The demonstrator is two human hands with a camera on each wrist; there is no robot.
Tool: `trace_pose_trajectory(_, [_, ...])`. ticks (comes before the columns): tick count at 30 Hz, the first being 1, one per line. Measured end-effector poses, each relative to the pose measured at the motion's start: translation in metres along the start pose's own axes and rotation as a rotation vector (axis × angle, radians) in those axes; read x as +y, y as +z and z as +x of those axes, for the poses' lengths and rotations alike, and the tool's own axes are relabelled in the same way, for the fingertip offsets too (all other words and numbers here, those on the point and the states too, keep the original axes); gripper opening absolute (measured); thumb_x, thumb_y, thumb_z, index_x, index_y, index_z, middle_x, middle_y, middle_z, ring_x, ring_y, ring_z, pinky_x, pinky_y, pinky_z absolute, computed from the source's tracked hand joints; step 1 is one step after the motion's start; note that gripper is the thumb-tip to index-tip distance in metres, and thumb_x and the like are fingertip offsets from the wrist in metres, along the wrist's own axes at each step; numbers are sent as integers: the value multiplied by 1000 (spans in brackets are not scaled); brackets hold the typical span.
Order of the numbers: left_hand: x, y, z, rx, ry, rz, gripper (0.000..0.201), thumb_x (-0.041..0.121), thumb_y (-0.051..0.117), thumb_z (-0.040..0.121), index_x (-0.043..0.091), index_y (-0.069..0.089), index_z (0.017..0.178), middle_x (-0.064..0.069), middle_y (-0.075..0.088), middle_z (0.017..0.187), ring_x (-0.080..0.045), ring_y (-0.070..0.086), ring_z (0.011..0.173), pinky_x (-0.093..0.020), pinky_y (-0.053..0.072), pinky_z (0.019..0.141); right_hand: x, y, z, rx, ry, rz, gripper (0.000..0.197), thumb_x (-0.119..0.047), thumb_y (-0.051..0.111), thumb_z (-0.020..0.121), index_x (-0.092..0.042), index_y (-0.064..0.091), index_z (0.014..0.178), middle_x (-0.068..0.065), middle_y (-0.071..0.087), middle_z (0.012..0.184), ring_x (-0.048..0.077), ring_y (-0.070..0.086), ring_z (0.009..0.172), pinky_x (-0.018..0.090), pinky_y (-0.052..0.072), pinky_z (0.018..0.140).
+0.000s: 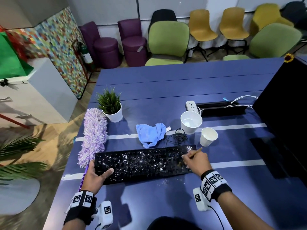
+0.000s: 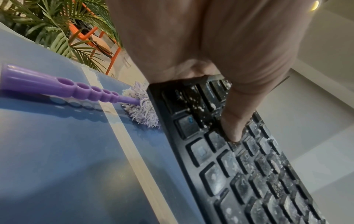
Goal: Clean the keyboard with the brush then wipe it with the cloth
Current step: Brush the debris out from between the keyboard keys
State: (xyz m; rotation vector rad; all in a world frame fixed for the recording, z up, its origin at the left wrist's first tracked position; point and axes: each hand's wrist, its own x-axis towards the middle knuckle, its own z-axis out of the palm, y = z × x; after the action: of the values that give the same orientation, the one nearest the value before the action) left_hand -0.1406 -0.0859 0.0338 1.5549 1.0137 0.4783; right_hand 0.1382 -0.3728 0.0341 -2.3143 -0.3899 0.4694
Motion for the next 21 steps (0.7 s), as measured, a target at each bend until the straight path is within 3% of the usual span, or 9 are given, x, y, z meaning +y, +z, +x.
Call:
trace_pose_trajectory(4, [-1,0,0,-1,0,-1,47,-2,78,71,22,52,101,-5,69,100,-20,65,91,-37,48,89,-11,-5,-8,231,-116,140,18,-28,68,87,-24,66,69,-11,69,67,4,65,66,15,51,67])
trace_pose_trajectory(8, [-2,0,1,-2,-5,-1,49,-4,78,71,16,52,108,-7,68,102,-24,64,94,-36,47,89,-14,-8,-10,131,-104,10,29,-32,66,87,-33,56,60,-11,63,63,12,62,70,23,48,71])
trace_pose_trajectory(12, [-8,-5,2,-9,-31,2,56,4,84,67,21,53,110,-7,70,106,-23,66,99,-41,49,93,-10,-11,-1,270,-49,136,21,-27,68,86,-23,65,66,-5,68,64,14,65,68,25,52,72])
trace_pose_trajectory(14, [-6,-4,2,-4,-33,9,55,2,82,69,16,51,113,-9,69,106,-23,66,98,-39,49,92,-8,-8,2,194,-34,100,23,-34,66,86,-24,63,65,-5,68,65,21,66,77,31,54,78])
trace_pose_trajectory(16, [-5,-2,1,1,-31,9,54,0,80,70,13,50,114,-10,69,107,-23,65,97,-37,48,91,-10,-7,0,136,-42,120,24,-34,68,85,-26,64,63,-9,67,63,16,66,72,28,55,75])
trace_pose_trajectory(19, [-7,-3,2,0,-31,16,54,3,82,69,18,51,112,-7,69,107,-23,65,99,-41,48,94,-13,-9,1,225,-59,146,21,-30,68,86,-23,65,66,-10,67,64,15,65,70,26,53,73])
trace_pose_trajectory(21, [-8,-4,3,5,-28,15,54,3,82,69,18,51,112,-7,69,106,-23,65,100,-42,48,95,-13,-9,0,172,-63,136,19,-29,69,84,-21,67,67,-8,68,65,15,67,70,27,54,73])
